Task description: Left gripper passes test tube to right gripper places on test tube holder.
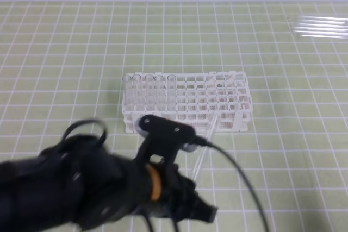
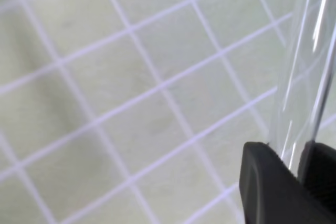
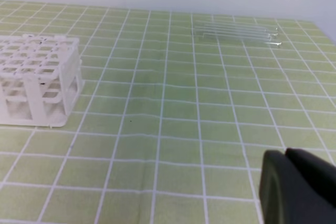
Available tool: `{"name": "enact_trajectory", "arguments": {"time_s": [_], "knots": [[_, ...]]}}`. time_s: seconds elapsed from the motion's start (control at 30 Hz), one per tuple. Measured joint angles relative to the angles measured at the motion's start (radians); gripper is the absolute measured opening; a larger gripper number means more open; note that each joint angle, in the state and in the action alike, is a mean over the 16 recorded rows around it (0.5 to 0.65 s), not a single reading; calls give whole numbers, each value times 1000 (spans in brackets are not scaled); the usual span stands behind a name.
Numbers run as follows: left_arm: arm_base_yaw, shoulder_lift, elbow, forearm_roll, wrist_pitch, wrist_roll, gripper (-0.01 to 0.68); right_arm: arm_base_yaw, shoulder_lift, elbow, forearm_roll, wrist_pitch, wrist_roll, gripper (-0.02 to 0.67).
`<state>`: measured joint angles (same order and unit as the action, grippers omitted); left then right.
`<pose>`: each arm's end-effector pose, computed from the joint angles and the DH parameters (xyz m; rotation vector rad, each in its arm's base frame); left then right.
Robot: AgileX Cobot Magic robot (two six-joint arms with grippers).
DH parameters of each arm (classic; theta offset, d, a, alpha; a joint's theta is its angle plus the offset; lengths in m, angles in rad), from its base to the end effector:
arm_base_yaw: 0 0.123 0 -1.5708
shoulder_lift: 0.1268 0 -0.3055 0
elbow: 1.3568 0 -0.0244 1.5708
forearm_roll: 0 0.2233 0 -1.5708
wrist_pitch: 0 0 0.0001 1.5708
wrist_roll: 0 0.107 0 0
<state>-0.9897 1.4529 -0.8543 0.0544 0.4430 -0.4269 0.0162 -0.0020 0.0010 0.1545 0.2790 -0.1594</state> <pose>0.1510 -0.2253 0.2532 0.7753 2.4862 -0.5007 0.0221 0.0049 0.1850 -0.0546 1.7576 0.0412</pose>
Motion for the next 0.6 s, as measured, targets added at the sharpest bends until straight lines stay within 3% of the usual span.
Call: {"name": "enact_trajectory", "arguments": {"time_s": [0.33, 0.6], "knots": [[-4, -226, 301, 407, -284, -2, 34, 0, 0, 0, 0, 0, 0, -18], [-3, -310, 376, 581, -374, -7, 22, 0, 1, 0, 0, 0, 0, -18]]}}
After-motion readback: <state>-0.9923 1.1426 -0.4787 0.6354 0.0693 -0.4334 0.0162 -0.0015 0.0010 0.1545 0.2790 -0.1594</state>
